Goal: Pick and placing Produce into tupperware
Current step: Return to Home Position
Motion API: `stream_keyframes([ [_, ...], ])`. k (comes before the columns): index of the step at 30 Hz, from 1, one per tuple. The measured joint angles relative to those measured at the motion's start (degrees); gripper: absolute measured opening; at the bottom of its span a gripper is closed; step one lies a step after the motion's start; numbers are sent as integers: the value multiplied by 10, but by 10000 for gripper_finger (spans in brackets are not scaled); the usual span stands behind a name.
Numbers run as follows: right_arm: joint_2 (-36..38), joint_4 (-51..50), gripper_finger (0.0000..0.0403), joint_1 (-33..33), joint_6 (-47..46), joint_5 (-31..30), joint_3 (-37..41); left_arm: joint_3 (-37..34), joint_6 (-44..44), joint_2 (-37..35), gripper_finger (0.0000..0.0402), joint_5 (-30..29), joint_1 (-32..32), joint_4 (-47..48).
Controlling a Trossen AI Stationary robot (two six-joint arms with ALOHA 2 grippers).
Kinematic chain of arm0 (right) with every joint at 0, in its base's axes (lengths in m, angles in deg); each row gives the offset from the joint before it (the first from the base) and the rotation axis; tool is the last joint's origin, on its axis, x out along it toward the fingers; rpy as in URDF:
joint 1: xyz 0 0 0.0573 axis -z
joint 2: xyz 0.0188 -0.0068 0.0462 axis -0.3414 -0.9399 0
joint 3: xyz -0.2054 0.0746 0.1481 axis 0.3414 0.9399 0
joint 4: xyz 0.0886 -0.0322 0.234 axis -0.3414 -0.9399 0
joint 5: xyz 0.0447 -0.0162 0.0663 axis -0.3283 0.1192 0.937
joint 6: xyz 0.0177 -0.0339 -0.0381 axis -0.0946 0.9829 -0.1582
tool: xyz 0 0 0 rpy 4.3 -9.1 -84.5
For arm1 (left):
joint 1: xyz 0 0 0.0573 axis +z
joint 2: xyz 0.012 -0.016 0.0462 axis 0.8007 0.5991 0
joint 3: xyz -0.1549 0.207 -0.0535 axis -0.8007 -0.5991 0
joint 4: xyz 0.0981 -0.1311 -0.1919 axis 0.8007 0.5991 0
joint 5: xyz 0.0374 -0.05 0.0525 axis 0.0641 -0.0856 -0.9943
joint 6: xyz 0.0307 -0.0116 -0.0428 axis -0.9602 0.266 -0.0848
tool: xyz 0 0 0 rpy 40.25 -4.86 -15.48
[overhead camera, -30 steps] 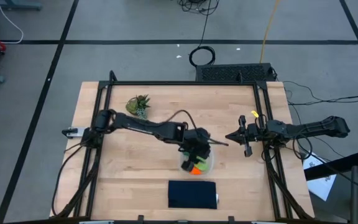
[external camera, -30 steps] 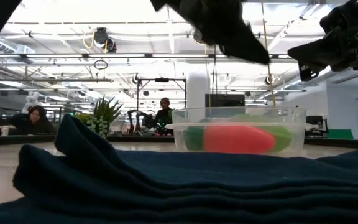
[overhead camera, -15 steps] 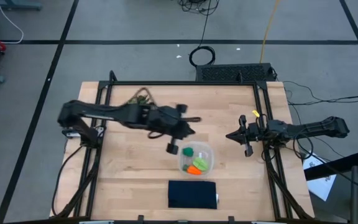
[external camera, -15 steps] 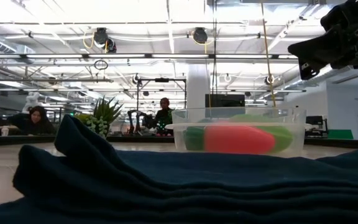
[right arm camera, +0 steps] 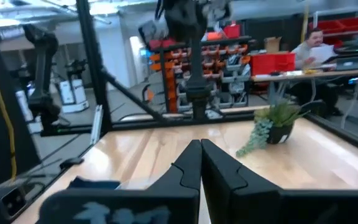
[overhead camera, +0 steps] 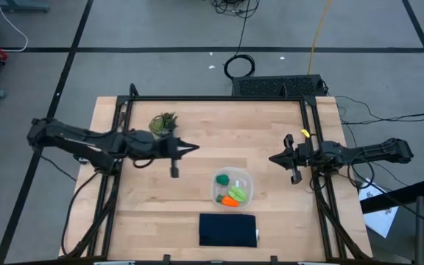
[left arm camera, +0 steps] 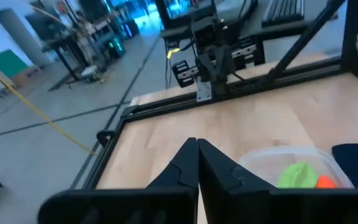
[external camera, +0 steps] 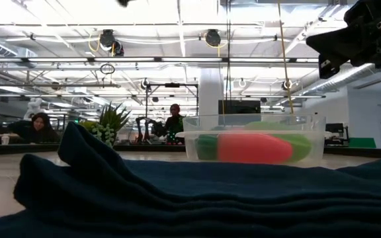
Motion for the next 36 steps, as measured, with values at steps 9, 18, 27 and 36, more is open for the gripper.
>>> stream_keyframes([
  [9, 0, 1, 0, 0, 11, -24, 0, -230, 38, -173, 0, -1, 13, -177],
  [18, 0, -9, 0, 0, 34, -23, 0, -391, 68, -258, 0, 34, 48, -337],
  [27, 0, -9, 0, 0, 33, -22, 0, -452, 64, -335, 0, -10, 84, -351],
  [36, 0, -11, 0, 0, 34, -21, 0, -403, 45, -367, 0, 96, 134, -254],
])
